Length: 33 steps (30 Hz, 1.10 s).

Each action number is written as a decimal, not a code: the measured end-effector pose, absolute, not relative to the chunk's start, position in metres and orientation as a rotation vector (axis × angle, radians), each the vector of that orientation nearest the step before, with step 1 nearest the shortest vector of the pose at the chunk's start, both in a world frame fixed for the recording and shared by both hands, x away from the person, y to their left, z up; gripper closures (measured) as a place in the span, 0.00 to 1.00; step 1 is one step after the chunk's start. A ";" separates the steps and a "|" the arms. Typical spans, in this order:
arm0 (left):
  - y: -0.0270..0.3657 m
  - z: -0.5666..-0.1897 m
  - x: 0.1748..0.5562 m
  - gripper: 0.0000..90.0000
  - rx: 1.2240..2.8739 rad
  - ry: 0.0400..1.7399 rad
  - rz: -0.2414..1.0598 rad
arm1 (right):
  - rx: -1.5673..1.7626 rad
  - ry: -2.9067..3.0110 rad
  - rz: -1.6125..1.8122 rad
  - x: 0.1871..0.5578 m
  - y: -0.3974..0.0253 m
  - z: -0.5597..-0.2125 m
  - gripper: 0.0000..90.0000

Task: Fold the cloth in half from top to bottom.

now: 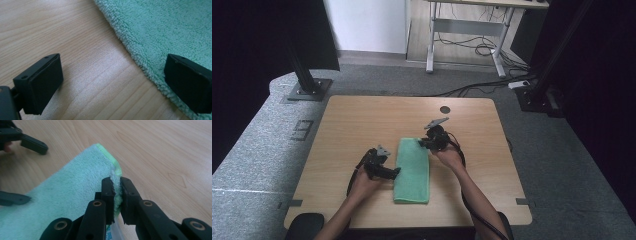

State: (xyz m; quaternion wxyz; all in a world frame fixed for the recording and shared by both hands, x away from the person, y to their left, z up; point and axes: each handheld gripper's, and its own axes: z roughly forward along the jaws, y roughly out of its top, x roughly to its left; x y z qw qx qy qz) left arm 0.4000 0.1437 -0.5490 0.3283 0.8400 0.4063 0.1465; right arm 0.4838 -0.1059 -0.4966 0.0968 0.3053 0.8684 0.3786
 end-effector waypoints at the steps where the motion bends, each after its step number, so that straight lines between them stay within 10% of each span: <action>1: 0.144 -0.549 0.400 0.03 2.199 1.064 0.385 | 0.901 2.570 1.122 0.482 -0.106 -0.495 0.91; 33: 0.143 -0.549 0.399 0.03 2.195 1.078 0.391 | 0.677 2.601 1.272 0.401 -0.122 -0.453 0.90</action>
